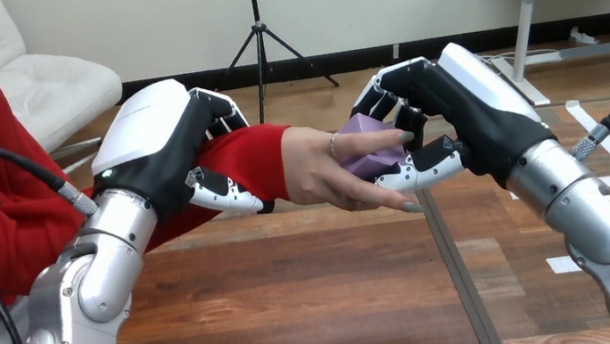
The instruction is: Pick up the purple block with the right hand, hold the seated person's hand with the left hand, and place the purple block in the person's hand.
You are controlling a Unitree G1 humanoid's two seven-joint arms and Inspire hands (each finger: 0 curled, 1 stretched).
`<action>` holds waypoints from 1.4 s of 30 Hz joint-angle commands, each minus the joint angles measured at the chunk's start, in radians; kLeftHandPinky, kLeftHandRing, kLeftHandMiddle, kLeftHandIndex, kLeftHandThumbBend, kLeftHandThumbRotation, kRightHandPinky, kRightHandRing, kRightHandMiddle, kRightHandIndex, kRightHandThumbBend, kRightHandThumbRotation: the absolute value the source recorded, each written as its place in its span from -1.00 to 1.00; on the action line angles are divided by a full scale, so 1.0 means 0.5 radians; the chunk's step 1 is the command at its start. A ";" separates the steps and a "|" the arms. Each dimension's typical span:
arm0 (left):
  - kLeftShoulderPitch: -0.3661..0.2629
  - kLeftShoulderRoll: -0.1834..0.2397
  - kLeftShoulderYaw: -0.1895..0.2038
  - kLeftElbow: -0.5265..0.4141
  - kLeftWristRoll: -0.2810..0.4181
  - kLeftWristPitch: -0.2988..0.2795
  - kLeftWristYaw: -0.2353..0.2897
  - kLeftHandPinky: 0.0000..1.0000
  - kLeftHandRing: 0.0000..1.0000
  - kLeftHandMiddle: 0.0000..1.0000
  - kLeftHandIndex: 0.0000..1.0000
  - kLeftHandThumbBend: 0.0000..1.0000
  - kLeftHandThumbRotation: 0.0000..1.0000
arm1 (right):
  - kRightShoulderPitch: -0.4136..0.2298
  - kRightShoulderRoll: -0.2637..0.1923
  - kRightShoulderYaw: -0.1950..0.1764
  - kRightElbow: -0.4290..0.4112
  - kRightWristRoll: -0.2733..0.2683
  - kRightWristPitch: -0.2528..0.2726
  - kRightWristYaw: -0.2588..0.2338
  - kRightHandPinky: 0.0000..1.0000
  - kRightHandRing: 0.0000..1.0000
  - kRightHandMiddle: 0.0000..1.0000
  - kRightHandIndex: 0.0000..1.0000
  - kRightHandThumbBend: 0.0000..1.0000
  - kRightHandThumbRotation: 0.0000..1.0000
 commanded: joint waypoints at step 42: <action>-0.111 0.074 -0.004 -0.108 0.042 -0.136 -0.043 -0.14 0.09 0.21 0.27 0.74 -0.39 | -0.019 0.036 0.020 -0.170 0.052 0.089 0.122 -0.24 -0.08 0.01 0.07 0.43 -1.00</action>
